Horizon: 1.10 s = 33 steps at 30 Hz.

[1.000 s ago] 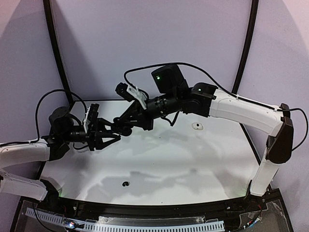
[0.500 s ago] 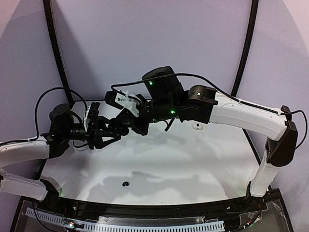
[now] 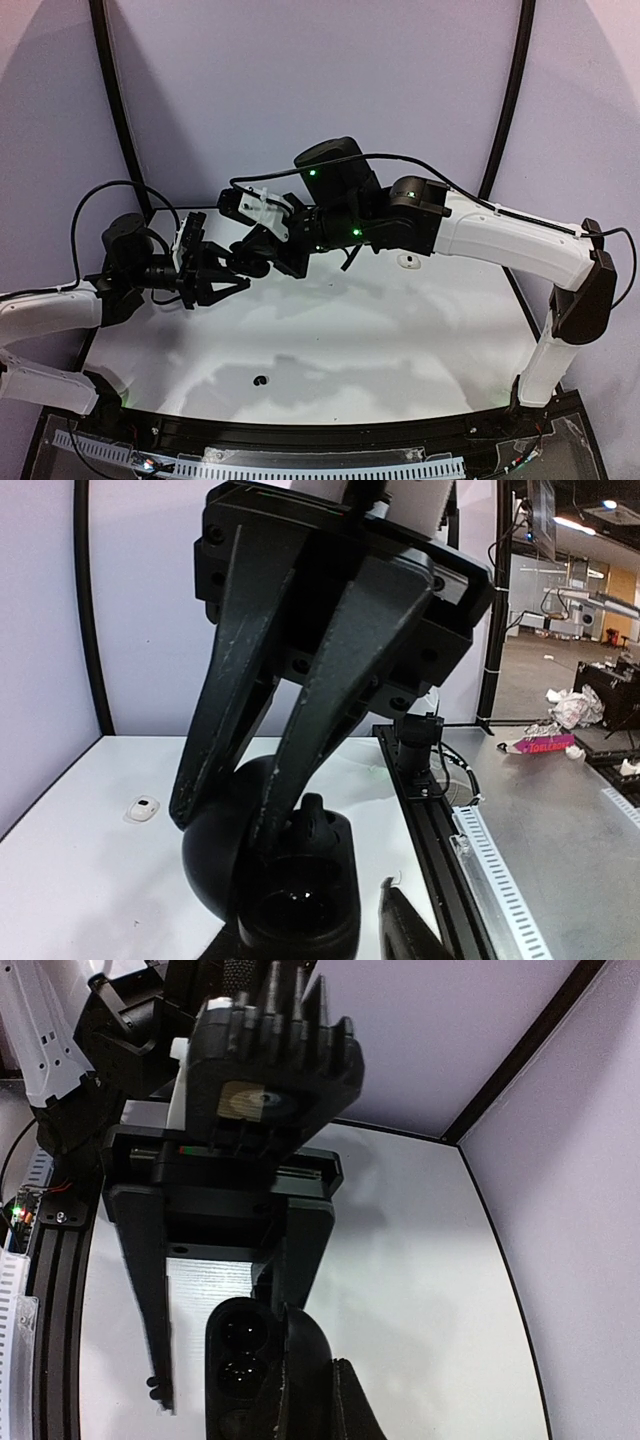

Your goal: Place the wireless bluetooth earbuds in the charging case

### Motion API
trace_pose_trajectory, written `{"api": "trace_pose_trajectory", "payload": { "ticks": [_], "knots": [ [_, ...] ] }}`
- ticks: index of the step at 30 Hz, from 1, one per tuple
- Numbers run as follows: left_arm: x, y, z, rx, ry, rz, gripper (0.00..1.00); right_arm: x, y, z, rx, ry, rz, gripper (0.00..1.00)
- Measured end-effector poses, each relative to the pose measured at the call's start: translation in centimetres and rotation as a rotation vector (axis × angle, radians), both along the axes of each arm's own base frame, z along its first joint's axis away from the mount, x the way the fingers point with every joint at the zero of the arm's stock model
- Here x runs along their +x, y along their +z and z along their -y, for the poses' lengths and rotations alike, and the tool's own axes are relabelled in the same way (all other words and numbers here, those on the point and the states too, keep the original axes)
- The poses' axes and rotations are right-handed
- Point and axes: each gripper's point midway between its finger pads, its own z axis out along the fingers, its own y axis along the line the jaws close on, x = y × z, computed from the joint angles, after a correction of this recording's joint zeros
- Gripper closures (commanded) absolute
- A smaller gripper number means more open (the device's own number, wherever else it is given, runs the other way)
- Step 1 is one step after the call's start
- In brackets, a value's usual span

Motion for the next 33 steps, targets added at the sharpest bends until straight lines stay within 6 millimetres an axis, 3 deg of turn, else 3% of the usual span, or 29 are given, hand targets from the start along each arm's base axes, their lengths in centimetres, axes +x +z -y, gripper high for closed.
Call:
{"api": "trace_pose_trajectory", "payload": {
  "ticks": [4, 16, 24, 33],
  "knots": [
    [0.07, 0.01, 0.0, 0.0, 0.004, -0.007, 0.55, 0.02, 0.0, 0.01, 0.0, -0.002, 0.001, 0.99],
    [0.43, 0.68, 0.06, -0.009, 0.019, 0.005, 0.67, -0.14, 0.0, -0.06, -0.003, 0.006, 0.009, 1.0],
    [0.16, 0.66, 0.06, -0.009, 0.004, 0.005, 0.66, -0.13, 0.05, -0.06, -0.003, 0.007, 0.013, 1.0],
    [0.12, 0.66, 0.06, -0.009, 0.001, 0.004, 0.72, -0.22, 0.62, 0.1, 0.011, 0.008, 0.018, 1.0]
  ]
}}
